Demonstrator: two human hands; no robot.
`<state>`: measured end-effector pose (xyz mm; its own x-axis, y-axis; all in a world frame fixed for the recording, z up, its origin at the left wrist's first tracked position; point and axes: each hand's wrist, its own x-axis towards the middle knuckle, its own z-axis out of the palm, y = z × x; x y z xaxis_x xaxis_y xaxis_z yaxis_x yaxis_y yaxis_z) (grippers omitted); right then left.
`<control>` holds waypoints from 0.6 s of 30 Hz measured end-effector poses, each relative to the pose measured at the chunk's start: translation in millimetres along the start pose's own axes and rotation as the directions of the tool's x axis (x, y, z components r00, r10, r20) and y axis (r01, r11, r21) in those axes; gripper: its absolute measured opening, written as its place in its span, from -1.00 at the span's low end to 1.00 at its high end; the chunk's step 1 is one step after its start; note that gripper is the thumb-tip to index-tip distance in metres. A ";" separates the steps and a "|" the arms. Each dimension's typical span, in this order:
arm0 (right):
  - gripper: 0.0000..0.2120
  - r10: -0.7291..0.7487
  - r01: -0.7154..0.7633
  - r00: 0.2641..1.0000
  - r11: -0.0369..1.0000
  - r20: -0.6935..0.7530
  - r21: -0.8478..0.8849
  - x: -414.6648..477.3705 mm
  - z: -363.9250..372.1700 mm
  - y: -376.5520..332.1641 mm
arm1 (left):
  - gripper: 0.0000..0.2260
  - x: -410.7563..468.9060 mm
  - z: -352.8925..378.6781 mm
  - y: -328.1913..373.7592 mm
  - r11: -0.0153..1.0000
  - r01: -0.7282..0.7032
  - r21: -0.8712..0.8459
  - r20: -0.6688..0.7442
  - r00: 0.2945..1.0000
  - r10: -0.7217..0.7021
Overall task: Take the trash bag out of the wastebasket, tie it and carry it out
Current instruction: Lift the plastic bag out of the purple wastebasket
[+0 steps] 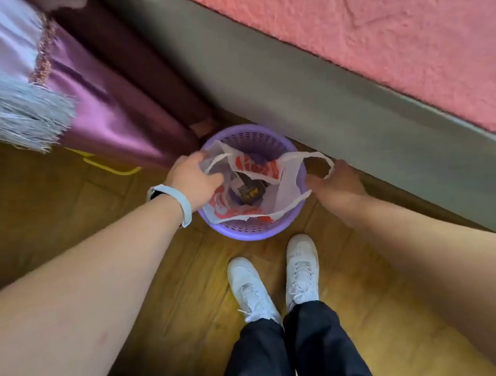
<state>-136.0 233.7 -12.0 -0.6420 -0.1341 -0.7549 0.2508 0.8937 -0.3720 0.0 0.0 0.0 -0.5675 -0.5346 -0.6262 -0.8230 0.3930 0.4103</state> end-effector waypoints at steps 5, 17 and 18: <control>-0.82 -0.074 0.077 0.997 0.985 -0.027 0.154 1.8 11.2 3.0 | -0.70 -0.8 15.0 -0.2 0.996 0.037 -0.081 -0.028 0.999 -0.040; -0.87 -0.266 0.268 0.963 0.956 -0.033 0.121 -81.6 -8.8 -30.4 | -0.75 -56.6 -26.8 40.3 0.935 0.040 -0.352 -0.202 0.972 -0.117; -0.87 -0.274 0.278 0.961 0.953 -0.049 0.121 -88.8 -13.1 -34.4 | -0.75 -62.3 -33.6 44.6 0.927 0.035 -0.372 -0.214 0.969 -0.123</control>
<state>-97.1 220.6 74.9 -0.7205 -0.3526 -0.5971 0.1481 0.7629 -0.6293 -2.3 25.7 79.6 -0.4543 -0.7267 -0.5153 -0.7933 0.0668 0.6052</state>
